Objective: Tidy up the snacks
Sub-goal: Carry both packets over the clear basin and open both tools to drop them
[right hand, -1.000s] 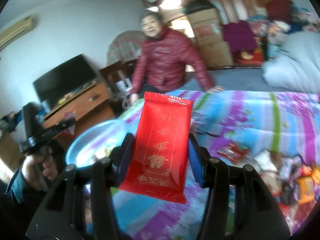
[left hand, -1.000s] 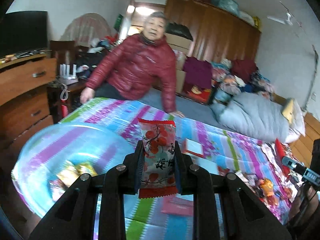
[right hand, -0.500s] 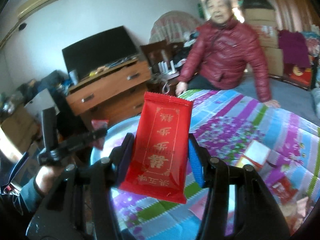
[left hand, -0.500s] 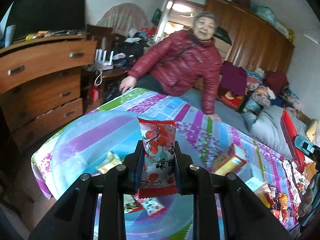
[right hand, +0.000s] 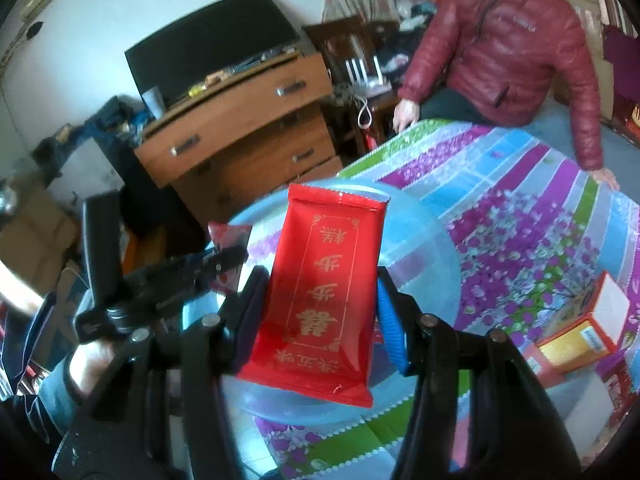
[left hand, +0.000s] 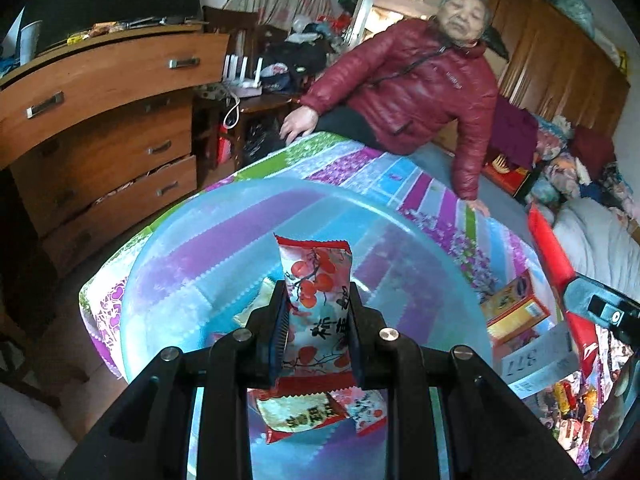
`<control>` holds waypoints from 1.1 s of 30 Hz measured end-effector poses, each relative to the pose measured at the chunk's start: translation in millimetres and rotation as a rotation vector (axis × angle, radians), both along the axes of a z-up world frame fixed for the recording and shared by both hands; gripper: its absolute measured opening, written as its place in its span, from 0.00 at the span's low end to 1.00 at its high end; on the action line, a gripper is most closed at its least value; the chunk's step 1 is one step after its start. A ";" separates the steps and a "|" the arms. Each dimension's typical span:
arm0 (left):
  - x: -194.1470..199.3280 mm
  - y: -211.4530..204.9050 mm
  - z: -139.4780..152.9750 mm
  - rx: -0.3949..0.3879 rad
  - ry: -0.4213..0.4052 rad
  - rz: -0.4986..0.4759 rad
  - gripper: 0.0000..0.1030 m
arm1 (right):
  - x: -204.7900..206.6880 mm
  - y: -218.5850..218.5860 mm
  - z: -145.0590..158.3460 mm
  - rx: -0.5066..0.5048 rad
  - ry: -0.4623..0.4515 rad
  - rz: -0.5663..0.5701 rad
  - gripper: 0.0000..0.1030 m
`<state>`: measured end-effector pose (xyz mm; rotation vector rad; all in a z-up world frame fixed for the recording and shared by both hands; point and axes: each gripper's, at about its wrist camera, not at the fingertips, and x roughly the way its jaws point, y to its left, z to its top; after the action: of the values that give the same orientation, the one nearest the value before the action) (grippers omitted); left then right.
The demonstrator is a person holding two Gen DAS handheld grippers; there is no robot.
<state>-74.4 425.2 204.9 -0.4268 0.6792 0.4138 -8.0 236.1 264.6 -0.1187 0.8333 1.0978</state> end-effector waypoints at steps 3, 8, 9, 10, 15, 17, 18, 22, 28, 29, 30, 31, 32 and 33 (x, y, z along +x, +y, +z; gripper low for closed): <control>8.2 5.5 -5.0 -0.001 0.034 0.003 0.25 | 4.3 6.2 -6.9 -0.019 0.022 0.001 0.52; 14.7 11.6 -13.8 0.008 0.073 0.007 0.25 | 6.8 15.6 -15.1 -0.040 0.042 0.001 0.52; 15.2 12.1 -15.1 0.008 0.077 0.008 0.25 | 7.4 17.1 -17.1 -0.043 0.045 0.001 0.52; 15.5 12.7 -16.7 0.009 0.081 0.011 0.25 | 7.5 17.8 -18.7 -0.046 0.048 0.002 0.52; 17.4 14.9 -22.5 0.009 0.089 0.014 0.25 | 8.7 20.4 -24.9 -0.056 0.058 -0.001 0.52; 18.9 15.3 -23.5 0.009 0.092 0.013 0.25 | 10.4 21.7 -26.5 -0.057 0.062 -0.003 0.52; 19.2 15.9 -24.1 0.008 0.092 0.014 0.25 | 10.7 21.9 -27.1 -0.058 0.063 -0.004 0.52; 19.7 17.9 -26.3 0.008 0.097 0.016 0.25 | 11.4 22.9 -30.1 -0.060 0.067 -0.007 0.52; 19.2 19.9 -27.8 0.004 0.098 0.017 0.25 | 10.6 24.8 -31.5 -0.063 0.068 -0.005 0.52; 19.1 19.9 -27.9 0.003 0.098 0.018 0.25 | 10.8 24.6 -31.6 -0.063 0.068 -0.005 0.52; 19.0 19.9 -28.0 0.003 0.097 0.018 0.25 | 10.9 24.7 -31.7 -0.062 0.069 -0.006 0.52; 19.2 19.9 -28.0 0.002 0.097 0.017 0.25 | 10.8 24.8 -31.8 -0.062 0.070 -0.006 0.52; 19.5 20.0 -28.1 0.003 0.097 0.017 0.25 | 10.7 25.0 -32.0 -0.063 0.071 -0.006 0.52; 19.5 20.3 -27.9 0.002 0.097 0.017 0.25 | 10.9 25.3 -32.5 -0.064 0.071 -0.006 0.52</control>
<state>-54.9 445.5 177.0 -0.4126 0.7700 0.4531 3.0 261.4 232.1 -0.1313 0.9322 1.0754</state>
